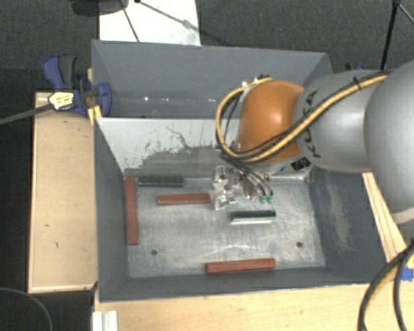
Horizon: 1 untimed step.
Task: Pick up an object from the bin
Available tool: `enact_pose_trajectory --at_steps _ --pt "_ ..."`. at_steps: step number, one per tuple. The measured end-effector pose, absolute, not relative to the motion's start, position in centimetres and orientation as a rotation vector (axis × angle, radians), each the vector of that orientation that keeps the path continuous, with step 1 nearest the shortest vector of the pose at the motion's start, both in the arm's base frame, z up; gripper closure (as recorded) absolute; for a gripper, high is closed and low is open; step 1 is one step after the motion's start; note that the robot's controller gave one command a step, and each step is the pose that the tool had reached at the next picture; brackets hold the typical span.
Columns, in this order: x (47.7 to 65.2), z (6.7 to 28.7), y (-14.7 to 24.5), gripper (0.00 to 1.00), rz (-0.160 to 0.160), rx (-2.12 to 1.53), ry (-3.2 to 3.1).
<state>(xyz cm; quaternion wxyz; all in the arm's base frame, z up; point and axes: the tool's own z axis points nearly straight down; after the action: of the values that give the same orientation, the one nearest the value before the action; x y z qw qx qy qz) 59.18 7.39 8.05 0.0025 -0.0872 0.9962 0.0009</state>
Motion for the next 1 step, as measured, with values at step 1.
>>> enact_pose_trajectory --at_steps 1 --pt "58.78 7.76 7.31 0.0 0.001 -0.272 3.141"
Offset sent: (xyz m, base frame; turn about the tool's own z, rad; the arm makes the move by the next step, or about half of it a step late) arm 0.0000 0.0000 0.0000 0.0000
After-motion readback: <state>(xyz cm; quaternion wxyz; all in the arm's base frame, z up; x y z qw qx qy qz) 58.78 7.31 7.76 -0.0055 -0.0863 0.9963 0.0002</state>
